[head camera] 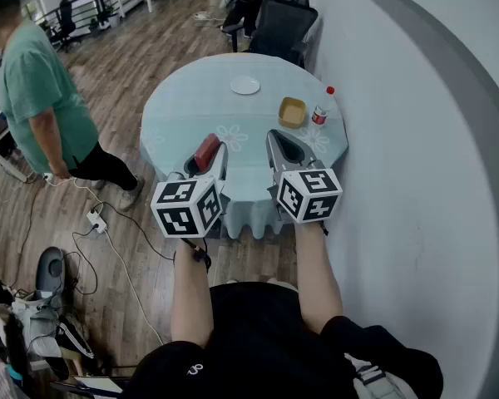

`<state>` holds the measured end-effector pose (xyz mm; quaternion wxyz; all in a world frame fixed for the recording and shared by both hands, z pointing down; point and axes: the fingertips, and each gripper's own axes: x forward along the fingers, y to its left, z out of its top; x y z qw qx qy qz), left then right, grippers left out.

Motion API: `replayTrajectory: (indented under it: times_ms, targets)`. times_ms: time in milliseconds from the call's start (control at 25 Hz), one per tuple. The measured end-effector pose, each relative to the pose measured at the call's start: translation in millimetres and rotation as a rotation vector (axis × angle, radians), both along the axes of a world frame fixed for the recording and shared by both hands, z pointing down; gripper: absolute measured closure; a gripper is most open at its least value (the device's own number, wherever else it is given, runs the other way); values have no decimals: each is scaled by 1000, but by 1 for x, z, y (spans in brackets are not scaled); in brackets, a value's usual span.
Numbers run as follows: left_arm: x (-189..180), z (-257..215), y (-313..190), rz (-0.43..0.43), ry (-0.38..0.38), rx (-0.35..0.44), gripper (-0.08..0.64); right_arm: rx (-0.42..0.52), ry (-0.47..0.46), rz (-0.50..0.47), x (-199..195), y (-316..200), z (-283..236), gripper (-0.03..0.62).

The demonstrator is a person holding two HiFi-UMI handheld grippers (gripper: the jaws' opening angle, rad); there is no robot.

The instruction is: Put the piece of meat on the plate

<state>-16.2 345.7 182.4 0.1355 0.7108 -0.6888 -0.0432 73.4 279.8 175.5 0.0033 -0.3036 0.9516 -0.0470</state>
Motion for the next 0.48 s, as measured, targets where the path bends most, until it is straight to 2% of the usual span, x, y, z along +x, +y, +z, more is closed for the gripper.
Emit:
replayTrajectory:
  times_ms: [120, 320, 480]
  targets:
    - [-7, 4, -7, 1, 6, -4, 471, 5, -21, -8, -8, -4, 1, 589]
    - [-14, 15, -11, 18, 20, -25, 471, -47, -62, 8, -14, -13, 5, 588]
    - [-20, 33, -6, 20, 84, -32, 471, -77, -44, -2, -20, -7, 26, 588]
